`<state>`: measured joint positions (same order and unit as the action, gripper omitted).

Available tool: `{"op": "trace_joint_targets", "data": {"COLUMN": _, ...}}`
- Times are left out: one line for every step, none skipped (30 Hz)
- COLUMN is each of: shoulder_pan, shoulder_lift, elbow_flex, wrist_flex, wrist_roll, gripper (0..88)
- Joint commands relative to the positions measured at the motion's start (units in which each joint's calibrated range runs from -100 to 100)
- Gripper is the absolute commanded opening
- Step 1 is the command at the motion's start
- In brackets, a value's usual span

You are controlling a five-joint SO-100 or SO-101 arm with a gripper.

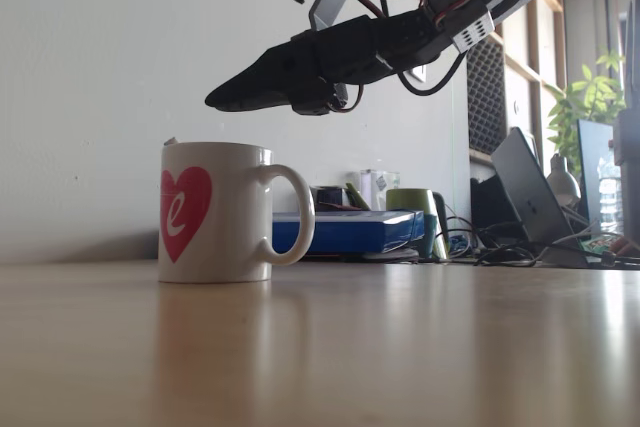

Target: Grab the pen and place it in the cup.

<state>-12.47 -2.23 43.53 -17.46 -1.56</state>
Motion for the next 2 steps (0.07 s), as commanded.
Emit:
{"op": "trace_joint_targets", "data": {"shoulder_pan": -0.2, "shoulder_lift": -0.6, "elbow_flex": -0.2, "wrist_flex": -1.1, "wrist_roll": 0.3, "gripper": 8.4}}
{"op": "trace_joint_targets", "data": {"shoulder_pan": -0.2, "shoulder_lift": -0.6, "elbow_flex": -0.2, "wrist_flex": -1.1, "wrist_roll": 0.3, "gripper": 8.4}}
